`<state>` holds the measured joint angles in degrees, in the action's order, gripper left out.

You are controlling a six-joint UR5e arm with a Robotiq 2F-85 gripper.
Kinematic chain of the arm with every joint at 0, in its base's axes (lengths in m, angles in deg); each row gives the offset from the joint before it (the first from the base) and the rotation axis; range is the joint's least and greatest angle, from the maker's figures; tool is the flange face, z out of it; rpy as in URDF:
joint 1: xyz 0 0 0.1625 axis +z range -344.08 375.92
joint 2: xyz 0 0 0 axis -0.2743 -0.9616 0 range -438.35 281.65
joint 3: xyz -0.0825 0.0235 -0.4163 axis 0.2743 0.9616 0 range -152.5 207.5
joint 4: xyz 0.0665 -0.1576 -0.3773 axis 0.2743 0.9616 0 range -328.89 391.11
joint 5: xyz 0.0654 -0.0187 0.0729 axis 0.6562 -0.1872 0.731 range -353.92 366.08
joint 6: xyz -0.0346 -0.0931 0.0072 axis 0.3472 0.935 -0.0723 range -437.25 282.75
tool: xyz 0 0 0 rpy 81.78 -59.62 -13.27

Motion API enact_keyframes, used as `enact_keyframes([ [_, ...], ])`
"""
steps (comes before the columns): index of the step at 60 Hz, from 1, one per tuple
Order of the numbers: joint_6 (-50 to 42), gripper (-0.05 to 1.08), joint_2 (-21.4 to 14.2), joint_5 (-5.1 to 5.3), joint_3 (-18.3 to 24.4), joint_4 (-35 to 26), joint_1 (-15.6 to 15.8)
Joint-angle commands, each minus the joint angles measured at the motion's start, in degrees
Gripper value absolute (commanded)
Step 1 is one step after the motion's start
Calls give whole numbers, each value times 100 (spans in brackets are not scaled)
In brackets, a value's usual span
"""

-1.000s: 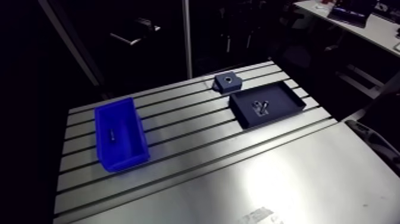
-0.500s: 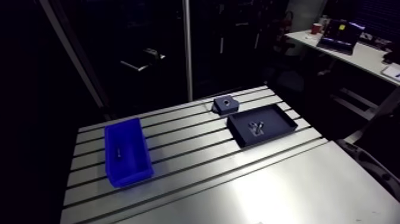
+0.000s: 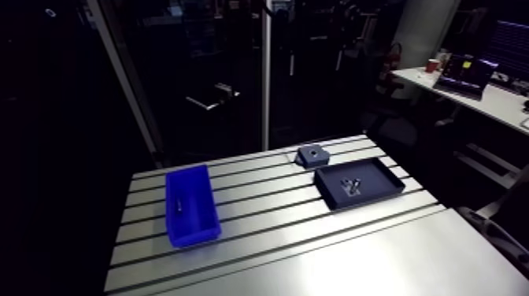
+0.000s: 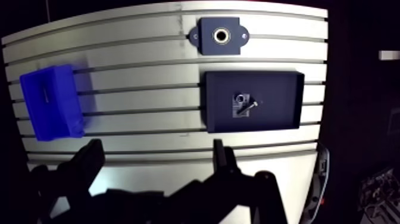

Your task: Pick up the bearing and press it into the housing until flush.

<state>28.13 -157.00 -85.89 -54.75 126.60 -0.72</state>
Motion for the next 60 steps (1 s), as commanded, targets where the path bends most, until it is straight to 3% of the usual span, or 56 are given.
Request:
enact_keyframes([
  [1, -237, 0, -127, -1, -73, -17, 370],
  [22, -294, 0, -152, 16, -69, -58, 500],
  [29, -294, 1, -199, 83, -50, -78, 571],
  [60, -373, 1, -174, 87, -102, -69, 669],
])
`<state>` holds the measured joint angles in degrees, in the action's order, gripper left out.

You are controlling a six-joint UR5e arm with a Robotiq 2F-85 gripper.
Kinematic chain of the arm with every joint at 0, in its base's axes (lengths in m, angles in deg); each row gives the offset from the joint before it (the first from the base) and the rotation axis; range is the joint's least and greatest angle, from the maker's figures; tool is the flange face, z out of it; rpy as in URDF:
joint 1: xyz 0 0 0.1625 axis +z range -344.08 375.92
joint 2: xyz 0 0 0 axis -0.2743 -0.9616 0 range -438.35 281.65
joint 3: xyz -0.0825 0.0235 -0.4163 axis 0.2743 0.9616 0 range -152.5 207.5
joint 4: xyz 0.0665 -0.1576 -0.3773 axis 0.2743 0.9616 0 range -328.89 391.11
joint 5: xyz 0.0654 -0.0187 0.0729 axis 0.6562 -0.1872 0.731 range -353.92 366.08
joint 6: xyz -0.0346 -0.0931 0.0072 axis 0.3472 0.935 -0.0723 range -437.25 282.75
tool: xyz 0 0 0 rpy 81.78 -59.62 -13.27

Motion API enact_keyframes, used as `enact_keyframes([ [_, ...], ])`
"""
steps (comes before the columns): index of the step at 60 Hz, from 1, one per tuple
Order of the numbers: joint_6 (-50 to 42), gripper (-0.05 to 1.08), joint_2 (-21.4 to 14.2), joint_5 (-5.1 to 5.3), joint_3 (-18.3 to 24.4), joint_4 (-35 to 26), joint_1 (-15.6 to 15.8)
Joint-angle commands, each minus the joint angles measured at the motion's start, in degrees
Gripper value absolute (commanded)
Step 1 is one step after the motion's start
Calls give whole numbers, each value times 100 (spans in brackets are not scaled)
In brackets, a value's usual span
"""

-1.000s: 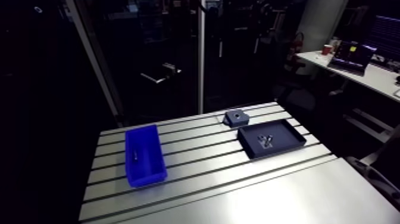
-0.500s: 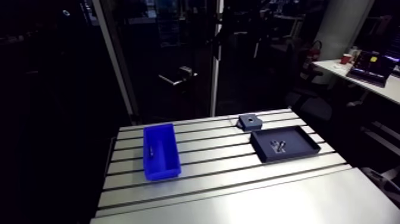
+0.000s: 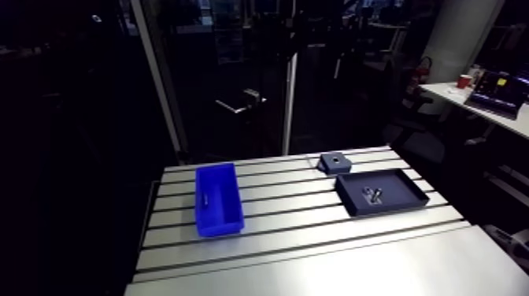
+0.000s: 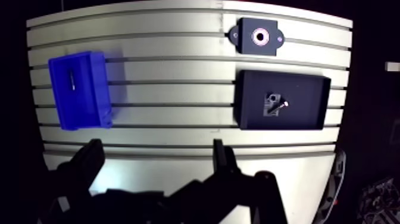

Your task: Pick up the bearing and press it into the housing until flush.

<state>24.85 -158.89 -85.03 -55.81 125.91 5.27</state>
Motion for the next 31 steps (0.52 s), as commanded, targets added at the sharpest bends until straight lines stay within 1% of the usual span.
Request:
enact_keyframes([
  [1, -45, 1, 16, 2, 4, -1, 79],
  [31, -121, 1, 34, 2, -23, 8, 107],
])
